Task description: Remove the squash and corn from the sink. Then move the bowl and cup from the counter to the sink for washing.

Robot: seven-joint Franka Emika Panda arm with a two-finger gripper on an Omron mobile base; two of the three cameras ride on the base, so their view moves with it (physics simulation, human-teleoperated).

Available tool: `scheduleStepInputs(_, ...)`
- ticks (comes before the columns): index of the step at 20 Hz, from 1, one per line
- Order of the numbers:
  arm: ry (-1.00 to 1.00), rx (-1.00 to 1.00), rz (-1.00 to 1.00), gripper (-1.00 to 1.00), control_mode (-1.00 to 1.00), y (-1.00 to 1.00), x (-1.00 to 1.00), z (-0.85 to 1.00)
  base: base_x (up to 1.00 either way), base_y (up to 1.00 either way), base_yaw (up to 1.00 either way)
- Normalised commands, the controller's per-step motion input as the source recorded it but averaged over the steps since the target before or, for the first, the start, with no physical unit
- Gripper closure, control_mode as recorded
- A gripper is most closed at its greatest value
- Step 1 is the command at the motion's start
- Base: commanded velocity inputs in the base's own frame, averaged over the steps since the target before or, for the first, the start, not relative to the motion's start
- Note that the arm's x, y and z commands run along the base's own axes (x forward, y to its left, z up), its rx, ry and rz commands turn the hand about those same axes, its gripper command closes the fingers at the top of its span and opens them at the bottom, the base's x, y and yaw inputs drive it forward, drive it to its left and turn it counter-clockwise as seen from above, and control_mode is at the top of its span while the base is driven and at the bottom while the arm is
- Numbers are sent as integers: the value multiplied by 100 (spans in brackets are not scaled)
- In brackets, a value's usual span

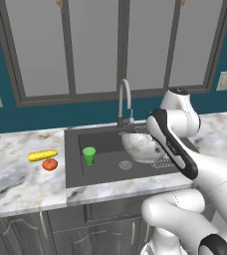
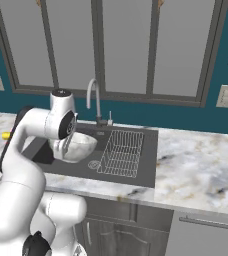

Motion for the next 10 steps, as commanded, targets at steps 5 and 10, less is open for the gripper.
scheduleStepInputs(5,5,6,0,100,-100,27,2,0,0,0,0)
scheduleStepInputs(10,3,7,0,100,-100,21,4,0,0,0,0)
